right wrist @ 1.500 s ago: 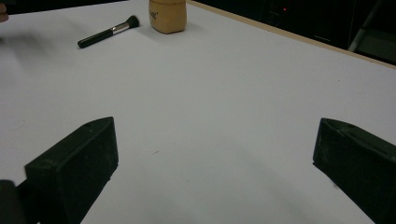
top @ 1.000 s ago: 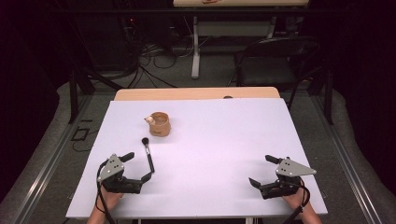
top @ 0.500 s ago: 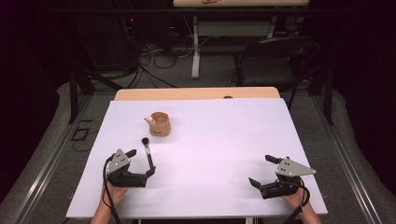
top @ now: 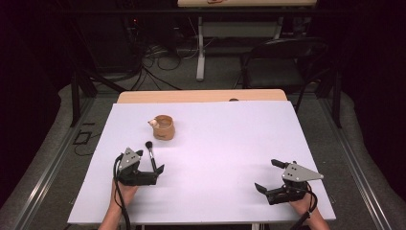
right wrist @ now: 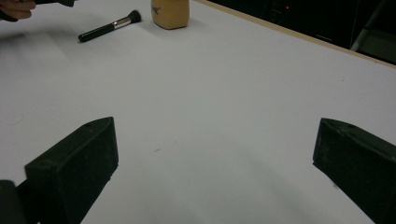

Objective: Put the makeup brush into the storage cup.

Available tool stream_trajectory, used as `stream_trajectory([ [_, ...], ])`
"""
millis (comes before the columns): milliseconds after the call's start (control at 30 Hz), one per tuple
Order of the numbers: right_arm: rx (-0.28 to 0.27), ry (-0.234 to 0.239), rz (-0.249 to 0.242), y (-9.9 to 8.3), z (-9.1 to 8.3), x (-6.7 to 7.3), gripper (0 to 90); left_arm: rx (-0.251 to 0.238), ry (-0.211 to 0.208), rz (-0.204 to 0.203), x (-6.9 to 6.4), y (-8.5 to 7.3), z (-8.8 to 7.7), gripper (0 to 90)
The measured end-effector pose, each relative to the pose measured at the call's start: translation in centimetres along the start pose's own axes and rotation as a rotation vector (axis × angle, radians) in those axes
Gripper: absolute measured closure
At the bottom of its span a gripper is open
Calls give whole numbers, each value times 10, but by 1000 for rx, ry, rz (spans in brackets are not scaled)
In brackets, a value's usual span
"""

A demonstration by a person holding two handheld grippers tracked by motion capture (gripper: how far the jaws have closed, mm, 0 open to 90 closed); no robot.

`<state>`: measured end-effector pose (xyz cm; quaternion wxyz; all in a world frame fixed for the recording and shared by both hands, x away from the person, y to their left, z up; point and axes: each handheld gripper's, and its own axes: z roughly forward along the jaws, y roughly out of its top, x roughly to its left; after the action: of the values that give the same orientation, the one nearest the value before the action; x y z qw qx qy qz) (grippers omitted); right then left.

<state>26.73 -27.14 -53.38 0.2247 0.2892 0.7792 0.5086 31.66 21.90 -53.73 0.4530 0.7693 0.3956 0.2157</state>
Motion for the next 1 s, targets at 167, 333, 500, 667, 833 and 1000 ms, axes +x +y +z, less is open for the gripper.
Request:
stream_trajectory([
  [167,-4,3,1,0,-1,0,0,12,32,-21,-1,2,3,8],
  [333,-4,2,-3,0,-1,0,0,20,49,-29,-2,4,6,8],
  [500,0,-1,-8,0,-1,1,0,47,86,-44,-4,6,10,10],
  [667,3,-1,-10,0,0,2,0,65,128,-68,-3,6,9,11],
  [833,-6,6,-13,0,-1,3,0,92,147,-94,-4,5,12,13],
  [1000,-11,10,-15,0,-3,3,0,132,167,-109,-9,6,20,15],
])
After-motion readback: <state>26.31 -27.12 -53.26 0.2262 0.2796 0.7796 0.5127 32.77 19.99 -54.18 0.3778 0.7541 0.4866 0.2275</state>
